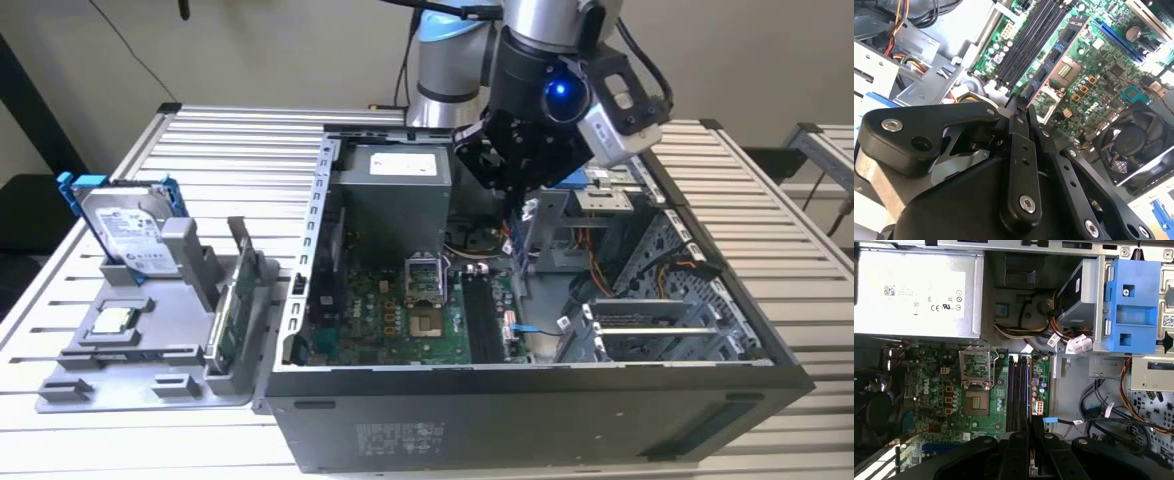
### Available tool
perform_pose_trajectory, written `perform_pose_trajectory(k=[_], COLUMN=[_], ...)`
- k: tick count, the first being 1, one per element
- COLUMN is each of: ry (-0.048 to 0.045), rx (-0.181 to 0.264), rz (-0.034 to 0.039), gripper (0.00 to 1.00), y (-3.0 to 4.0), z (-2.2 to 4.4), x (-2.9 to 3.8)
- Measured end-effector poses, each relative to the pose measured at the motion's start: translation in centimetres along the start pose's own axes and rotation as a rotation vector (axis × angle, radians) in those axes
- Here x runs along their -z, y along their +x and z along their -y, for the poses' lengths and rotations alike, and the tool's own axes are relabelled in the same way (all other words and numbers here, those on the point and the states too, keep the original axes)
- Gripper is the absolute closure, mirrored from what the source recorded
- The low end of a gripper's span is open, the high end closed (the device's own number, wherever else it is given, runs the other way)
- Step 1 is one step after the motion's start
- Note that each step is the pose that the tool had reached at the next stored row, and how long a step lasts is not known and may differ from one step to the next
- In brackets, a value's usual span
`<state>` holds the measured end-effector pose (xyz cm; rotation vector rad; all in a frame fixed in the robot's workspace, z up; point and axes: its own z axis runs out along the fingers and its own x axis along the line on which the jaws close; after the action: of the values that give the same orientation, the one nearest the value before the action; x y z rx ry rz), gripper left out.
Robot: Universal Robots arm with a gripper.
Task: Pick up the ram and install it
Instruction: 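Insert the ram into the slot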
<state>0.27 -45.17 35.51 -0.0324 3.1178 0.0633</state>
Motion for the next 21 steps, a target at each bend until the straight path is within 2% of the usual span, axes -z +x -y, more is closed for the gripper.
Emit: perform_pose_trajectory(k=[21], ry=[0.0003], rx=[-0.046], rz=[0.0016], gripper=[0.86], y=[0.01], z=[0.01], x=[-0.33])
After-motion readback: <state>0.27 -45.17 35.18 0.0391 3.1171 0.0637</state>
